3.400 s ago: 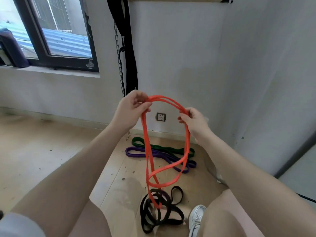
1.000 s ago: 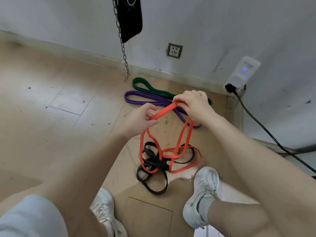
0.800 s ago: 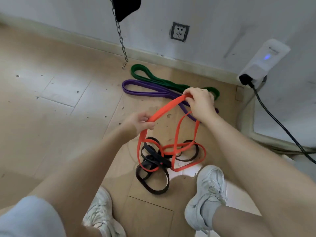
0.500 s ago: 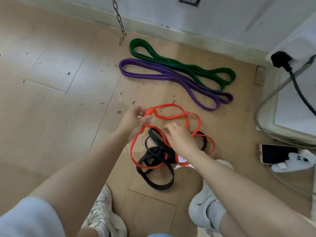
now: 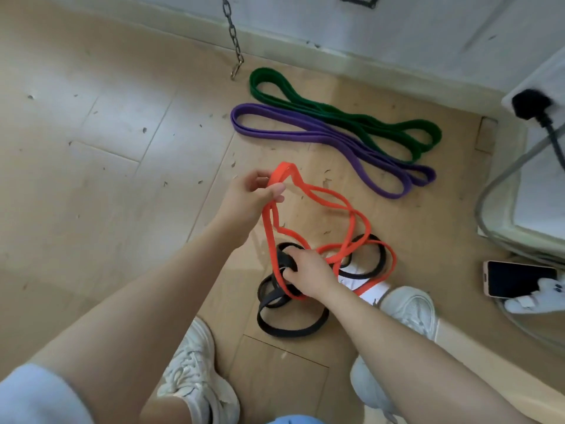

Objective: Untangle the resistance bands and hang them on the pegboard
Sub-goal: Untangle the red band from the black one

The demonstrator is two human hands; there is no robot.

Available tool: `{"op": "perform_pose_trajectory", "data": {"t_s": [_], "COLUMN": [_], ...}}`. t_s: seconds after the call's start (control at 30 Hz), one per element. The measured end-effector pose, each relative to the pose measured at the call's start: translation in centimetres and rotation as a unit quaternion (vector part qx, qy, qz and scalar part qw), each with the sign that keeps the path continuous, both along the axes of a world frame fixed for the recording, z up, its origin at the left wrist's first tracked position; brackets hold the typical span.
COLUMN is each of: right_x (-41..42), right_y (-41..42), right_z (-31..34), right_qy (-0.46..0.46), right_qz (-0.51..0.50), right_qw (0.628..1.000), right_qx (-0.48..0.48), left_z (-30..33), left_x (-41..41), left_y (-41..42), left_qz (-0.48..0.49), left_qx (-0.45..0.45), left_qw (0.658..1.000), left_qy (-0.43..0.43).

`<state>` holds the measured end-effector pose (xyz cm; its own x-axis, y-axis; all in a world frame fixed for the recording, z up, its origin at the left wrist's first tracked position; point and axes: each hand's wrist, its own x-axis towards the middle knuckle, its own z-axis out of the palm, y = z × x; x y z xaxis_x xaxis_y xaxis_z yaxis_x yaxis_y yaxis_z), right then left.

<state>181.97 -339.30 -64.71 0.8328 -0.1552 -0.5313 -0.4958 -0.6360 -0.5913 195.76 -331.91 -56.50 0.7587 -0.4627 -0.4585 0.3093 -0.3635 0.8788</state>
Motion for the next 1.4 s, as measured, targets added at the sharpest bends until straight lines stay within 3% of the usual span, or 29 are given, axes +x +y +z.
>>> {"op": "perform_pose_trajectory", "data": {"t_s": [0.1,0.27,0.33,0.43,0.53,0.6,0.73,0.87,1.03,1.17,1.4], "right_x": [0.1,-1.9,-3.3,-5.7,-8.3,-9.8,-12.5,-13.4,-12.4,-12.5,-10.5], "right_y": [-2.6,-5.5,-5.4,-5.0,-5.4,-6.0,-6.6,-6.1,-5.6,-7.3,-6.5], "right_z": [6.1,18.3,22.5,27.2,30.1,30.5,27.7,24.6,24.5,23.1,19.0], "right_qy": [-0.021,-0.154,-0.217,-0.315,-0.367,-0.374,-0.298,-0.218,-0.199,-0.171,-0.047], "right_qz": [-0.112,-0.073,-0.093,-0.171,-0.261,-0.329,-0.383,-0.282,-0.169,-0.201,-0.157], "right_qw": [0.975,0.943,0.908,0.817,0.770,0.784,0.857,0.934,0.952,0.946,0.977], "right_qx": [0.188,0.286,0.346,0.452,0.452,0.370,0.171,0.025,-0.158,-0.188,-0.137], "left_z": [2.7,7.7,9.4,11.6,13.4,14.7,17.6,19.3,20.4,20.7,17.1], "left_x": [-1.0,-3.9,-5.1,-6.4,-7.5,-8.0,-8.7,-9.8,-11.0,-9.9,-9.3], "left_y": [0.7,2.4,3.3,4.6,5.5,6.0,6.0,5.1,5.0,5.3,4.2], "left_qz": [-0.006,0.000,-0.006,0.013,0.024,0.039,0.049,-0.004,-0.035,-0.001,-0.009], "left_qx": [0.000,-0.007,-0.025,-0.027,-0.013,-0.031,-0.105,-0.145,-0.129,-0.156,-0.112], "left_qw": [1.000,0.997,0.997,0.995,0.989,0.985,0.977,0.972,0.965,0.964,0.978], "left_qy": [-0.020,-0.071,-0.078,-0.099,-0.148,-0.164,-0.179,-0.187,-0.226,-0.214,-0.179]}}
